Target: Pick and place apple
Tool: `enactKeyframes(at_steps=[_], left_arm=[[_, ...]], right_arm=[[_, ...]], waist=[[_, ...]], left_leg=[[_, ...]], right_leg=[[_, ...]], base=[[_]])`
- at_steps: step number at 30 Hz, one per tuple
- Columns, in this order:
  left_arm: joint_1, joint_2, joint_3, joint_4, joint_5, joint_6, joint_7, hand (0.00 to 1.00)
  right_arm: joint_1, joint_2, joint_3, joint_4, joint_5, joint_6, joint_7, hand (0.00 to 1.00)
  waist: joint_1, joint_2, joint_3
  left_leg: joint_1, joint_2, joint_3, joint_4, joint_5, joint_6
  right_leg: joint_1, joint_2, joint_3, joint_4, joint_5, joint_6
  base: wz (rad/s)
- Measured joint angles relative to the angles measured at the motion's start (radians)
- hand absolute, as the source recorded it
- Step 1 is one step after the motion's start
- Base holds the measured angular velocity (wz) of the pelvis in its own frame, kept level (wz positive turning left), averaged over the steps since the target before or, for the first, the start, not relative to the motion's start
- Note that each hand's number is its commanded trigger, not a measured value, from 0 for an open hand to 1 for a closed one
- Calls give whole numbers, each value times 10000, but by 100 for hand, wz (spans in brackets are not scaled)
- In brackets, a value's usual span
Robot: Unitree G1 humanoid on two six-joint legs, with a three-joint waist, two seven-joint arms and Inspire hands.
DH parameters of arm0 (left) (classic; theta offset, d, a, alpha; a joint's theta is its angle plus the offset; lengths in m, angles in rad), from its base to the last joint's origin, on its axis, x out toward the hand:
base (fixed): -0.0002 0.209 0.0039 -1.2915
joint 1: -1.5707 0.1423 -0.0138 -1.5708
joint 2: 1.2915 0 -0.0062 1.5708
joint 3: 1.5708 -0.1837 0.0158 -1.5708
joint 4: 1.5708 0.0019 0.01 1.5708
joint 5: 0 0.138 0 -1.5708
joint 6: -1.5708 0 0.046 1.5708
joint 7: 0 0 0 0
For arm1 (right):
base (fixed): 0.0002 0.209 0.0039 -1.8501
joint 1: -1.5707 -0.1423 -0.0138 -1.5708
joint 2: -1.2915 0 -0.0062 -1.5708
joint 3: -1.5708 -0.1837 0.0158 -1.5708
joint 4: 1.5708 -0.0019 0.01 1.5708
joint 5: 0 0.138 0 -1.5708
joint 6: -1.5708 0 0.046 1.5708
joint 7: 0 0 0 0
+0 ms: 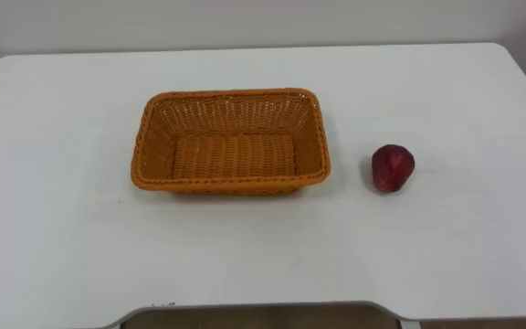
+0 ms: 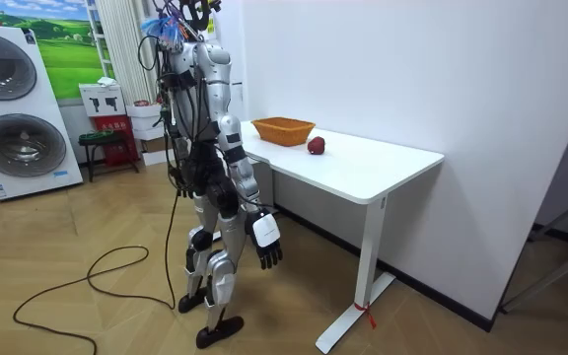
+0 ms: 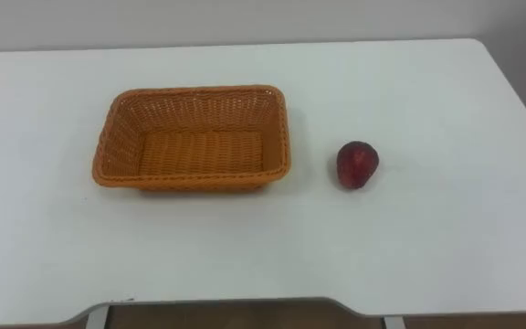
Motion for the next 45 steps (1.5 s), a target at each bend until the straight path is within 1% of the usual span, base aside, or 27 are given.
enactKeyframes(at_steps=[3, 7, 8, 11, 13, 16, 17, 19, 21, 22, 24, 26, 27, 28, 29, 30, 32, 33, 35, 36, 37, 38, 39, 40, 41, 43, 45], left_arm=[[3, 0, -11, -20, -66, 2, -16, 0], [-2, 1, -71, -81, -357, -38, 78, 0], [8, 0, -64, -52, -475, -63, 210, 0], [0, -4, 133, 197, -498, -279, 432, 0], [17, -9, 137, 324, -672, -367, 499, 0], [159, -52, 526, 327, -815, -550, 646, 0], [233, -32, 566, 323, -990, -609, 674, 0], [404, -8, 735, 324, -1078, -715, 693, 0], [413, 40, 818, 314, -1171, -860, 734, 0], [389, 54, 828, 299, -1143, -920, 822, 0], [379, 53, 916, 273, -1149, -972, 855, 0], [403, 63, 912, 245, -1158, -984, 894, 0], [411, 61, 910, 204, -1159, -983, 894, 0], [436, 51, 896, 110, -1138, -986, 894, 0], [426, 52, 893, 6, -1109, -986, 895, 0], [427, 50, 887, -24, -1124, -1016, 895, 0], [521, 17, 790, -8, -1143, -1030, 903, 0], [532, 29, 714, 4, -1157, -1029, 922, 0], [455, 19, 619, -51, -1137, -1031, 1048, 0], [454, 7, 572, -71, -1133, -1031, 1042, 0], [472, 13, 488, -73, -1133, -1031, 1034, 0], [450, 57, 414, -103, -1138, -1034, 1036, 0], [427, 72, 370, -122, -1138, -1038, 1035, 0], [412, 84, 254, -156, -1151, -1070, 1031, 0], [415, 91, 77, -195, -1149, -1088, 1031, 0], [436, 93, -123, -194, -1154, -1101, 1034, 0], [464, 93, -528, -195, -1158, -1100, 1034, 0]], right_arm=[[-3, -3, 63, 0, 348, 19, -4, 0], [-19, 5, 143, -60, 2038, 62, -117, 0], [-8, 58, -76, -25, 2482, 32, -258, 0], [-30, 284, -918, -42, 3915, -155, -748, 0], [-93, 295, -1319, -91, 5143, -212, -951, 0], [25, 304, -2442, -994, 7005, -321, -1542, 0], [-62, 304, -2980, -1375, 7636, -463, -1842, 0], [-176, 306, -3653, -2071, 8191, -628, -2409, 0], [-110, 303, -3892, -3084, 8504, -842, -3154, 0], [-115, 285, -3995, -3630, 8503, -1010, -3611, 0], [-116, 268, -4201, -4641, 8359, -1094, -4325, 0], [-237, 233, -4388, -5910, 7649, -1356, -5329, 0], [-259, 226, -4422, -6211, 7462, -1370, -5595, 0], [-262, 225, -4391, -6891, 7012, -1388, -6102, 0], [-191, 208, -4204, -7341, 6275, -1229, -6683, 0], [-98, 223, -4116, -7484, 6011, -1165, -6924, 0], [-60, 282, -3910, -8202, 5317, -1063, -7764, 0], [-2, 280, -3749, -8522, 5098, -999, -8000, 0], [374, 307, -3207, -9643, 4173, -730, -8693, 0], [499, 313, -3114, -10242, 3991, -726, -8770, 0], [520, 284, -3038, -11448, 3561, -829, -8805, 0], [417, 102, -2846, -12252, 3074, -1175, -8806, 0], [312, -20, -2729, -12528, 2804, -1343, -8797, 0], [82, -260, -2547, -12844, 2294, -1644, -8736, 0], [-110, -442, -2302, -12956, 1791, -1824, -8572, 0], [-167, -508, -1887, -12981, 1214, -1962, -8305, 0], [-157, -506, -1382, -12921, 826, -1990, -7914, 0]], waist=[[10, -21, -4], [88, -11, -8], [6, -56, 26], [-39, -39, 36], [-49, -45, 27], [-95, -15, 28], [-313, -7, 22], [-545, -2, 20], [-599, 1, 11], [-614, -11, -3], [-603, -24, -27], [-617, -41, -31], [-608, -55, -34], [-572, -77, -81], [-543, -90, -74], [-511, -82, -75], [-420, 28, -35], [-407, 50, -36], [-387, 36, -30], [-388, 37, -26], [-397, 51, -29], [-399, 14, -14], [-392, -21, -4], [-376, -39, -24], [-284, -150, 42], [-149, -251, 56], [-20, -264, 58]], left_leg=[[9, -1, -3, -1, 0, 0], [105, 4, -9, -32, 0, 0], [179, 3, -14, -48, 0, 0], [339, 12, -27, -59, 0, 0], [441, 12, 20, -79, -1, 0], [516, 15, 208, -153, 0, 0], [504, 13, 223, -120, 0, 1], [472, 8, 230, -120, 4, 7], [351, 12, 270, -50, 4, 8], [259, 18, 288, -4, 5, 9], [168, 19, 348, 7, 34, 19], [129, 17, 373, 5, 44, 28], [127, 17, 371, 4, 45, 28], [88, 17, 372, 5, 46, 27], [22, 21, 371, 7, 52, 25], [-8, 21, 372, 7, 52, 25], [-29, 18, 487, -68, 83, 46], [-47, 14, 494, -89, 91, 53], [-198, -20, 486, -182, 186, 58], [-220, -38, 487, -204, 220, 63], [-221, -47, 484, -244, 251, 60], [-206, -42, 461, -241, 254, 57], [-183, -39, 459, -240, 258, 52], [-119, -38, 438, -231, 262, 47], [0, -28, 438, -234, 265, 43], [64, -9, 392, -228, 266, 40], [54, 47, 358, -190, 266, 39]], right_leg=[[-1, -1, -5, 0, 0, 0], [60, 6, 59, -1, 0, 0], [150, 6, 45, -13, 0, 1], [292, 24, 111, -13, 0, 0], [358, 22, 141, -5, 0, 1], [359, 22, 237, -11, -1, 1], [362, 18, 242, -8, -1, 1], [356, 13, 247, 22, -2, 3], [258, 12, 291, 22, -3, 4], [137, 15, 314, 72, -2, 4], [-55, 15, 387, 202, -3, 5], [-92, 17, 440, 224, 1, 10], [-113, 17, 434, 222, 1, 10], [-171, 20, 441, 225, 1, 10], [-233, 25, 442, 233, 3, 8], [-257, 25, 442, 257, 6, 7], [-440, 15, 545, 464, 6, 9], [-495, 10, 546, 481, 5, 10], [-747, -19, 556, 573, 5, 10], [-790, -36, 573, 584, 5, 10], [-841, -49, 578, 598, 6, 11], [-806, -51, 516, 589, 7, 12], [-762, -49, 492, 567, 8, 10], [-651, -49, 441, 505, 15, 6], [-519, -44, 405, 481, 23, 1], [-412, -23, 341, 330, 78, -6], [-320, 39, 258, 129, 274, 5]], base=[[0], [-1], [0], [-1], [-5], [-11], [-8], [0], [-7], [-7], [-9], [-6], [0], [0], [0], [-5], [-18], [-19], [-7], [-11], [-7], [0], [12], [13], [12], [9], [3]])
